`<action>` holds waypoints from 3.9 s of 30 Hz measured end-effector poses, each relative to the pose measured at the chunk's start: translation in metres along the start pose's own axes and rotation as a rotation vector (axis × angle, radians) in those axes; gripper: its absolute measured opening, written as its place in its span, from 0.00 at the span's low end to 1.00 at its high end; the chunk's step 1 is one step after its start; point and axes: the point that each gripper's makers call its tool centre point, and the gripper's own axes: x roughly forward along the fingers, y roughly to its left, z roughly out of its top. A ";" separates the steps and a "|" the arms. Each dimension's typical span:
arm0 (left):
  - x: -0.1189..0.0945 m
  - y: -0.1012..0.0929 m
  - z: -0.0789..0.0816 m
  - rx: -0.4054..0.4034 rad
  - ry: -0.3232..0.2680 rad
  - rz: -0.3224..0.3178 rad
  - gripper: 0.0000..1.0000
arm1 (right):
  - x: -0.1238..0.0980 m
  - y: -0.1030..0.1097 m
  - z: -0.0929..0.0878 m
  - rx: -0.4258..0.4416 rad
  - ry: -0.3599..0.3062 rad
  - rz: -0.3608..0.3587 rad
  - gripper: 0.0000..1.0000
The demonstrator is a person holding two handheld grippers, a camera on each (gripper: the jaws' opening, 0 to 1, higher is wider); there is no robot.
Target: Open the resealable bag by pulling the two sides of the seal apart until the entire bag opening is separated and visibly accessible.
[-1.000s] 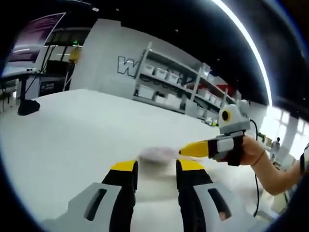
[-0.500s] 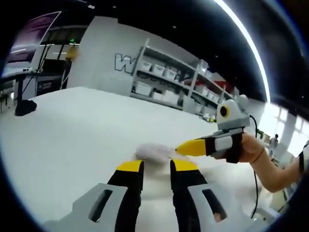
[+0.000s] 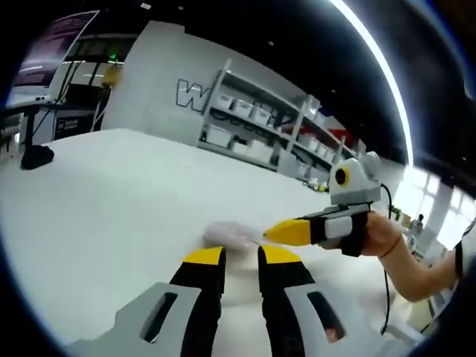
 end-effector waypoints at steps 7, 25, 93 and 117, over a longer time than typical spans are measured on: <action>0.000 -0.004 0.001 -0.009 -0.007 -0.021 0.19 | 0.000 0.001 0.000 -0.009 0.003 -0.002 0.00; 0.001 -0.004 -0.007 -0.059 0.021 -0.032 0.11 | 0.000 0.002 -0.003 -0.011 0.008 0.005 0.00; 0.004 -0.023 -0.016 0.115 0.110 -0.061 0.01 | 0.001 0.039 -0.023 -0.318 0.010 0.025 0.04; 0.003 -0.026 -0.022 0.213 0.143 -0.070 0.01 | 0.001 0.036 -0.026 -0.316 0.011 0.015 0.00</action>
